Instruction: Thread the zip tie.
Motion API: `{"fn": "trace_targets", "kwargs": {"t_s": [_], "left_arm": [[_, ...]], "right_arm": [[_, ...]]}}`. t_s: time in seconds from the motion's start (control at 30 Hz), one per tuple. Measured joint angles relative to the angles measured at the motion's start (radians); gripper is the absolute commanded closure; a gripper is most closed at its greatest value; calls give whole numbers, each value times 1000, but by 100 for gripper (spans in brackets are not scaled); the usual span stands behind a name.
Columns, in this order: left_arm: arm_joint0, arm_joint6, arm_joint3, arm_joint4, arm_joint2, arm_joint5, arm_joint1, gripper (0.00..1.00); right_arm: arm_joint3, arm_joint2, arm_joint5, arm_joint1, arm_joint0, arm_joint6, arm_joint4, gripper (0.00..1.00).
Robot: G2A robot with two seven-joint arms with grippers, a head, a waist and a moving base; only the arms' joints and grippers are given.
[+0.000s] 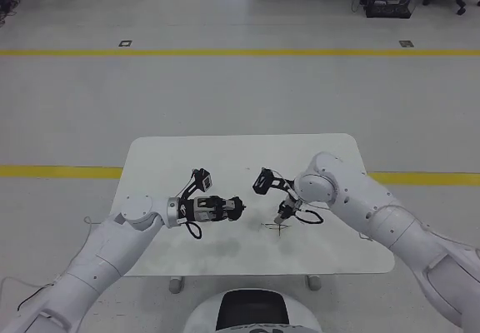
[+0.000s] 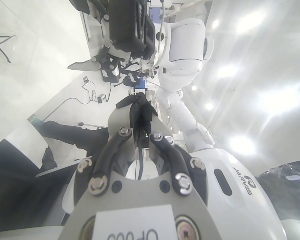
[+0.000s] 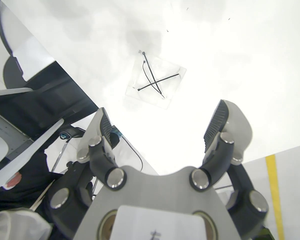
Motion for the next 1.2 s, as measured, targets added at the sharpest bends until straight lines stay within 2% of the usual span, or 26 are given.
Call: {"fn": "trace_targets", "kwargs": {"t_s": [0.23,0.37,1.03,1.2], "left_arm": [[0,0,0,0,0,0,0,100],[0,0,0,0,0,0,0,100],[0,0,0,0,0,0,0,100],[0,0,0,0,0,0,0,100]], "right_arm": [[62,-149,0,-18,78,-47,39,0],[69,-241,0,-27,118,-104,48,0],[93,-250,0,-38,95,-145,56,0],[103,-241,1,-39,74,-176,31,0]]}}
